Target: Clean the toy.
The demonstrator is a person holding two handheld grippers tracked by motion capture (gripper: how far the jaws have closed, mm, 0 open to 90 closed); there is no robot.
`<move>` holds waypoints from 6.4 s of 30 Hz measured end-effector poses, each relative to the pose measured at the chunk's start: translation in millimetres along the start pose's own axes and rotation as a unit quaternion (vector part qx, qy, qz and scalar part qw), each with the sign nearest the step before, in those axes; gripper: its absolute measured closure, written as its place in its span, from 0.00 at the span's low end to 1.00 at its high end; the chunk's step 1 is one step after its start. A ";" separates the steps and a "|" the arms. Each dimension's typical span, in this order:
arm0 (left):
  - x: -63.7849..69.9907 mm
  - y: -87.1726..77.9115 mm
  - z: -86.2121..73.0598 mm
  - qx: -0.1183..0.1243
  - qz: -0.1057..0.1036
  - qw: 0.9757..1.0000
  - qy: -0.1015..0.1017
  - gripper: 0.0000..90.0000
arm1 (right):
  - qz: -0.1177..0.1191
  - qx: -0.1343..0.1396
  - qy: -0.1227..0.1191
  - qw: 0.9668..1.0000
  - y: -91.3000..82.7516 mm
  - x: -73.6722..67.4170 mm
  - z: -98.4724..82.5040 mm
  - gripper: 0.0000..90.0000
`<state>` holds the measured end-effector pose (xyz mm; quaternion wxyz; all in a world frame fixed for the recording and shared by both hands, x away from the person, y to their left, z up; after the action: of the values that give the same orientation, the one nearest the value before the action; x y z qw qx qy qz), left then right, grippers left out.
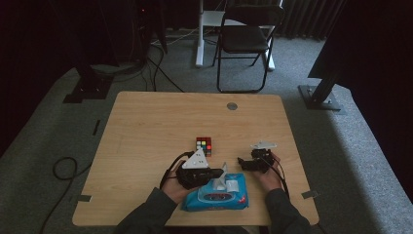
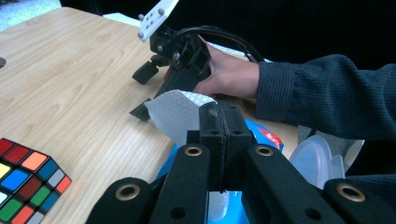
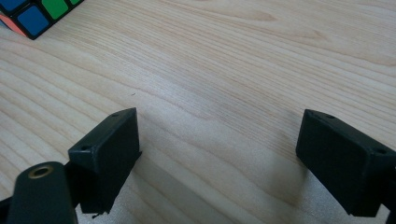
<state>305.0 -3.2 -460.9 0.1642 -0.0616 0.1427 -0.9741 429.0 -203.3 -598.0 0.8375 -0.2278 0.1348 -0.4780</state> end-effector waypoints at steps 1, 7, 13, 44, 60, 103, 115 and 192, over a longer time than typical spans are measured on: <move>0.5 0.8 1.7 0.001 -0.002 1.000 0.002 1.00 | 0.000 0.000 0.000 1.000 0.0 0.0 0.0 0.14; -0.1 1.0 5.2 0.002 -0.001 1.000 0.004 1.00 | 0.000 0.000 0.000 1.000 0.0 0.0 0.0 0.14; -1.6 0.0 7.0 0.002 -0.002 1.000 0.002 1.00 | 0.000 0.000 0.000 1.000 0.0 0.0 0.0 0.14; -12.9 -19.6 35.0 0.040 0.007 0.999 -0.001 1.00 | 0.000 0.000 0.000 1.000 0.0 0.0 0.0 0.14; -28.6 -30.2 45.3 0.060 0.032 0.998 -0.008 1.00 | 0.000 0.000 0.000 1.000 0.0 0.0 0.0 0.14; -61.3 -64.0 68.9 0.122 0.091 0.988 -0.024 1.00 | 0.000 -0.001 0.000 1.000 -0.1 0.0 0.0 0.14; -67.8 -71.7 72.8 0.127 0.103 0.986 -0.024 1.00 | 0.000 -0.001 0.000 1.000 -0.2 0.0 -0.1 0.14; -131.0 -101.5 61.3 0.141 0.160 0.974 -0.074 1.00 | 0.146 0.027 -0.084 0.985 32.0 -70.5 81.4 0.15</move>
<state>407.5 117.1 -381.8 0.3349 -0.0857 -0.0002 -0.9384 453.1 -107.9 -543.8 0.9126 -0.2222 0.0833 -0.3330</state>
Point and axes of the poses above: each handheld gripper's, and its own axes: y roughly forward along the jaws, z roughly out of its top, x roughly to its right, the point moved 7 cm from there along y, roughly forward along the jaws, and after that the axes turned 13 degrees about x, right-handed, at the moved point
